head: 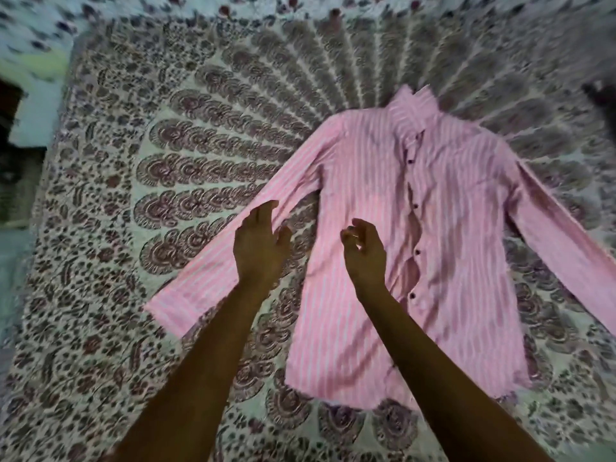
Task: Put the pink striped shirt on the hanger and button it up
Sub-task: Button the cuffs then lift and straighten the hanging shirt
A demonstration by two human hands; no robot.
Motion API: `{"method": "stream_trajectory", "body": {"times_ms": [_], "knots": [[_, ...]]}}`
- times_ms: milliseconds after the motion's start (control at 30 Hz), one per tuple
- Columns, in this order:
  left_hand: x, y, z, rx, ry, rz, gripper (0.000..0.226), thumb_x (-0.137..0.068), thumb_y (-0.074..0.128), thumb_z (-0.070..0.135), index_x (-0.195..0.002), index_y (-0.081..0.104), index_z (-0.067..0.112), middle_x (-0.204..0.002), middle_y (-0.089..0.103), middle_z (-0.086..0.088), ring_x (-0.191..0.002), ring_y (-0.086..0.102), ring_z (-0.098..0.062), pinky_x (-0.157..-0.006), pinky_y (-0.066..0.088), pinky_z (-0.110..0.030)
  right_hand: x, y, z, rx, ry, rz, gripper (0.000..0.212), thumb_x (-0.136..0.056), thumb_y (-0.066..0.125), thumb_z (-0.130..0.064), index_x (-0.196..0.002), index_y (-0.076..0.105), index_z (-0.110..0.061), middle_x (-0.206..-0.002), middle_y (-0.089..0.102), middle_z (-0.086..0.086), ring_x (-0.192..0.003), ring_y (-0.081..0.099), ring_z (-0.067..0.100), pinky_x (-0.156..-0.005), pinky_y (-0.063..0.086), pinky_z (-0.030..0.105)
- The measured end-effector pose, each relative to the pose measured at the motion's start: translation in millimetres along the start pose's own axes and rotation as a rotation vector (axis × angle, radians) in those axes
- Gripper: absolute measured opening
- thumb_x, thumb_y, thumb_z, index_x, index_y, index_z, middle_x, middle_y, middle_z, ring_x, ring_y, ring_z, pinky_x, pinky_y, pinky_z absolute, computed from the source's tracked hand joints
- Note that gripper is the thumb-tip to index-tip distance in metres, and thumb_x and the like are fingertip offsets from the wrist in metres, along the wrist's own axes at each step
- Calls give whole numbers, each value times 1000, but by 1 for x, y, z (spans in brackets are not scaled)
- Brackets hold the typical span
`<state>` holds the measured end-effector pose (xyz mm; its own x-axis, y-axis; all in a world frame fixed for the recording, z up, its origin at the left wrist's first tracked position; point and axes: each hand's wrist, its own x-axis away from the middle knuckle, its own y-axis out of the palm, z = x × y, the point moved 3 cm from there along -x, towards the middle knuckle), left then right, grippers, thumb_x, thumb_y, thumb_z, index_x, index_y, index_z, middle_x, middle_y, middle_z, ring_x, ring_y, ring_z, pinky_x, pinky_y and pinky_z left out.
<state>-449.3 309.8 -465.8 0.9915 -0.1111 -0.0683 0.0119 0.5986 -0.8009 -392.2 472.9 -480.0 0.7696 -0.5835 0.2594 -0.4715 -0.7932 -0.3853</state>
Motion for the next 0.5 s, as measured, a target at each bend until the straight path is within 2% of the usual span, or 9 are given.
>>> {"method": "stream_trajectory", "body": {"times_ms": [33, 100, 167, 267, 333, 400, 500], "knots": [[-8, 8, 16, -10, 16, 15, 49, -78, 43, 33, -119, 55, 9, -113, 63, -14, -99, 60, -36, -80, 48, -41, -14, -13, 1, -24, 5, 0, 28, -89, 55, -11, -117, 55, -5, -95, 58, 2, -92, 55, 15, -69, 35, -1], [-29, 35, 54, -8, 43, 33, 49, -78, 42, 34, -117, 57, 8, -111, 64, -14, -98, 61, -36, -79, 48, -41, -55, -46, 4, -63, -16, -2, 27, -89, 54, -12, -117, 54, -8, -97, 59, 1, -91, 55, 14, -76, 40, 13], [-51, 65, 85, 24, 53, 50, 50, -77, 39, 36, -115, 58, 9, -109, 65, -13, -97, 62, -34, -81, 49, -41, -97, -77, 8, -42, -33, 1, 28, -90, 55, -14, -117, 54, -9, -101, 60, 1, -93, 56, 14, -78, 40, 20], [-76, 109, 112, 32, 46, 32, 52, -77, 37, 40, -115, 58, 11, -111, 64, -13, -99, 61, -35, -85, 49, -42, -150, -114, 15, -44, -95, 35, 28, -89, 56, -11, -117, 54, -7, -104, 62, 5, -97, 58, 16, -83, 44, 23], [-95, 136, 125, 29, 72, 32, 52, -78, 38, 40, -115, 59, 11, -110, 65, -13, -99, 61, -35, -83, 48, -40, -185, -130, 21, -35, -129, 54, 27, -89, 56, -11, -116, 55, -7, -102, 61, 3, -97, 57, 16, -82, 41, 20], [-115, 159, 132, 38, 87, 36, 50, -79, 38, 41, -114, 59, 11, -110, 65, -12, -99, 62, -34, -84, 49, -40, -216, -137, 29, -38, -138, 68, 26, -89, 56, -10, -115, 55, -8, -103, 62, 3, -96, 56, 15, -79, 37, 16], [-141, 186, 138, 42, 127, 57, 49, -80, 39, 41, -113, 60, 11, -111, 65, -10, -99, 62, -32, -85, 48, -39, -255, -137, 43, -10, -166, 87, 27, -89, 56, -11, -116, 56, -9, -103, 61, 1, -98, 58, 18, -81, 38, 21]]}}
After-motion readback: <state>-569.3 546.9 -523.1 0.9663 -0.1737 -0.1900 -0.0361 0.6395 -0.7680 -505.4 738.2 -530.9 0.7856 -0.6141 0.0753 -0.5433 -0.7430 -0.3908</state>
